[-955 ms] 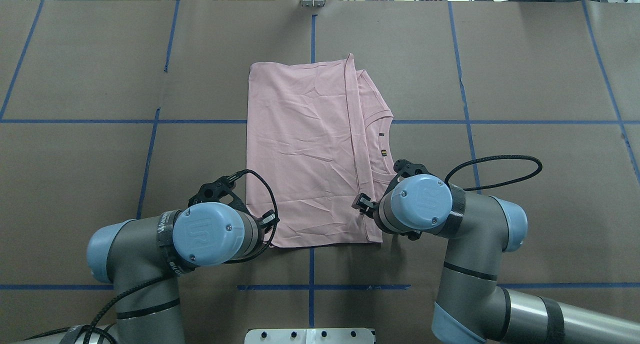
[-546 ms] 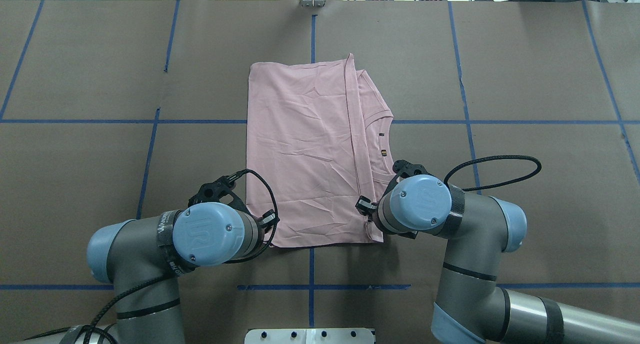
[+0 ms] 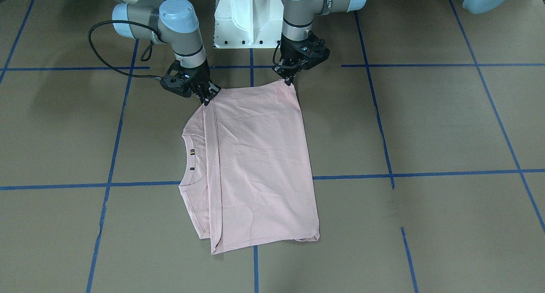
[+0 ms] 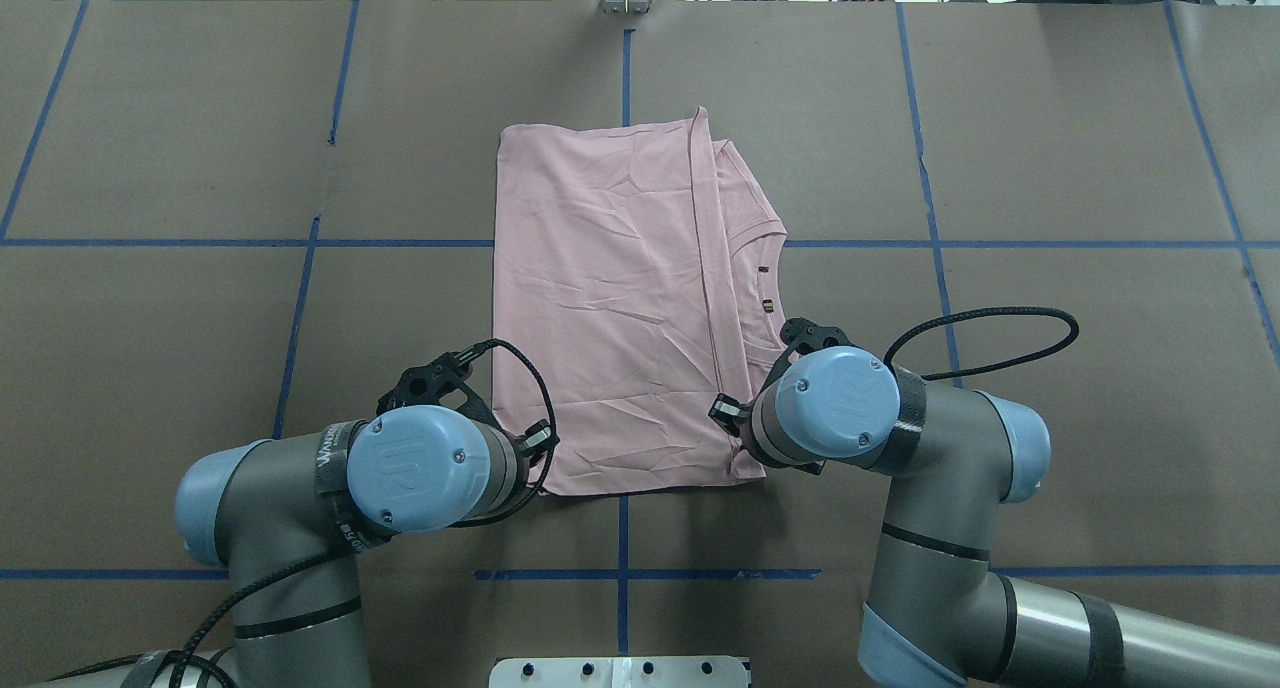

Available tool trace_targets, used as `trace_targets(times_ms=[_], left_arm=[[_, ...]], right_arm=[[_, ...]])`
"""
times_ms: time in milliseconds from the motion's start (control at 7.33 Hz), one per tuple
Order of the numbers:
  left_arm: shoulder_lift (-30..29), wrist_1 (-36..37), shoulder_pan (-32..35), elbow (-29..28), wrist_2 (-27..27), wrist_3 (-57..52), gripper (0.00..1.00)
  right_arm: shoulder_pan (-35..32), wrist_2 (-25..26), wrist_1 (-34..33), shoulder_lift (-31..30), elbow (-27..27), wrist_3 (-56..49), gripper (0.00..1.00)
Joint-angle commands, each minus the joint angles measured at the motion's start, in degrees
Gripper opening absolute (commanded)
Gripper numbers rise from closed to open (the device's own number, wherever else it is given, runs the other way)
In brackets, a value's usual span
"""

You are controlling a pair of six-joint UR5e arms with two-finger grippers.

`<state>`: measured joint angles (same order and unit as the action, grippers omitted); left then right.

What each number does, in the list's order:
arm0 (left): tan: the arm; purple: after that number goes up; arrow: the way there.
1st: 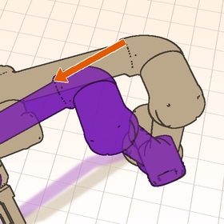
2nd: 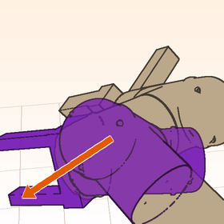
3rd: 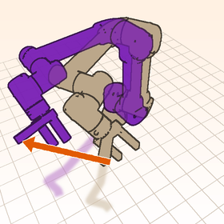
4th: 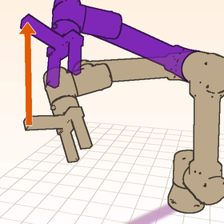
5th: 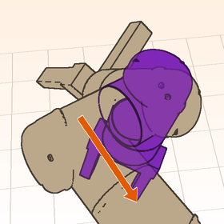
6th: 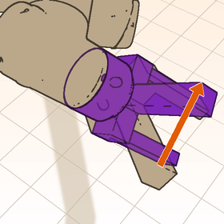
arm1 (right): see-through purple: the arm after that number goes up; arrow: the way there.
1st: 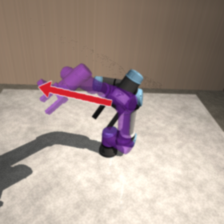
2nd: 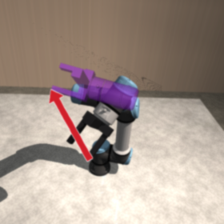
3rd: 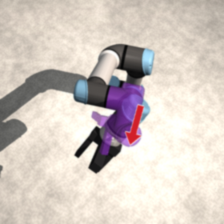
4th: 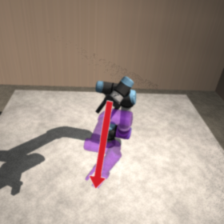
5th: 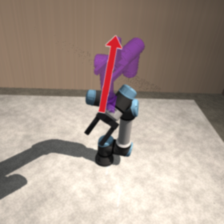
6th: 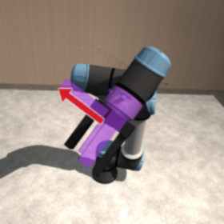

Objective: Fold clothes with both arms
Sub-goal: 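Lower the right gripper onto the shirt's near corner by the collar and grasp, then lift the near edge with both grippers and fold it away from the robot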

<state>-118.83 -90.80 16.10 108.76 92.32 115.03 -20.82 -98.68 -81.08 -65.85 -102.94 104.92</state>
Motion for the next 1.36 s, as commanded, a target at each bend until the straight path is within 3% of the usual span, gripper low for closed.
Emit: trace_targets(times_ms=[0,682,955,1228], left_arm=[[0.0,-0.08,-0.01,-0.04,0.05,0.02,0.0],[0.44,1.32,-2.72,4.96,0.23,-0.07,0.0],[2.11,7.7,-7.2,12.75,0.14,0.11,0.0],[2.28,11.7,-8.28,16.83,0.23,0.2,0.0]], right_arm=[[-0.09,0.15,0.14,0.29,-0.5,0.02,0.0],[-0.18,-0.46,-0.21,-1.29,-7.17,-0.07,0.0],[2.88,-0.46,-0.21,-6.46,-14.54,-0.07,0.0],[3.86,-0.98,-0.21,-6.84,-15.89,0.02,0.0]])
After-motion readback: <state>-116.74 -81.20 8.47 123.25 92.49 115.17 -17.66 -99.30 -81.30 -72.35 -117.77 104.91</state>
